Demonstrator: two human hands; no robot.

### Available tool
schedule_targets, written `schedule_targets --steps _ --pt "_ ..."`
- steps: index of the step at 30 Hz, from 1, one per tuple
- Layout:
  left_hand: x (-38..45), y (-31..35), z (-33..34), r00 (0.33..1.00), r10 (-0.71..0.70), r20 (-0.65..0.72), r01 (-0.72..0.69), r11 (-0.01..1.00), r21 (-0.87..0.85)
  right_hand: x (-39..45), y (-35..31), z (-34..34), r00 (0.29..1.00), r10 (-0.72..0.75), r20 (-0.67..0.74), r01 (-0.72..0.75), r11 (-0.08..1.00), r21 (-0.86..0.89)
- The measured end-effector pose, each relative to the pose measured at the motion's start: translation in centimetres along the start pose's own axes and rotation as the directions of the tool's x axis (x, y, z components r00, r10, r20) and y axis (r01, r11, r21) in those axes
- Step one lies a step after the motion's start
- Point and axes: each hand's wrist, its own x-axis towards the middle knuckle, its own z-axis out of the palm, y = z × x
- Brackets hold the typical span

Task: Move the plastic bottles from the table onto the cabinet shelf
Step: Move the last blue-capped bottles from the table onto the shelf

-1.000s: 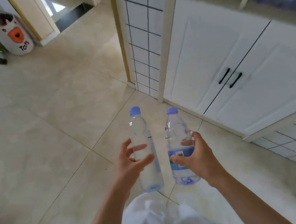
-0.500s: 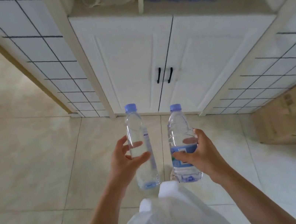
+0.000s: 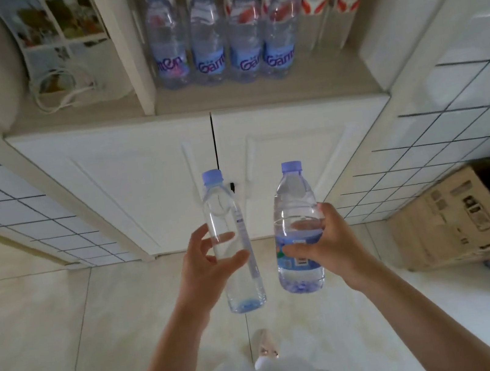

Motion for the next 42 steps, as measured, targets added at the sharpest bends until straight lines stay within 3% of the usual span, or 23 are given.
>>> schedule_targets --steps 11,21,26,32,42 --pt "12.9 9.4 3.0 0.986 0.160 0.054 -0.163 0.985 0.056 10.7 -7.1 -3.9 0.987 -0.067 -0.147 0.083 0.991 0.105" --pt "21.5 15.4 5.8 0.929 0.356 0.101 -0.367 0.921 0.132 18.0 -10.6 -7.3 0.932 -0.126 -0.341 0.249 0.904 0.347" --pt "23.5 17.5 9.1 0.903 0.415 0.111 -0.427 0.896 0.119 21.5 -12.0 -11.1 0.888 -0.234 -0.396 0.360 0.890 0.279" --pt "25.5 19.6 14.4 0.874 0.484 0.035 -0.485 0.871 0.083 26.4 -13.4 -16.3 0.853 -0.408 -0.325 0.449 0.891 0.062" --pt "27.0 20.1 21.6 0.833 0.513 -0.207 -0.513 0.856 0.058 32.2 -13.2 -21.7 0.838 -0.543 -0.053 0.541 0.840 -0.050"
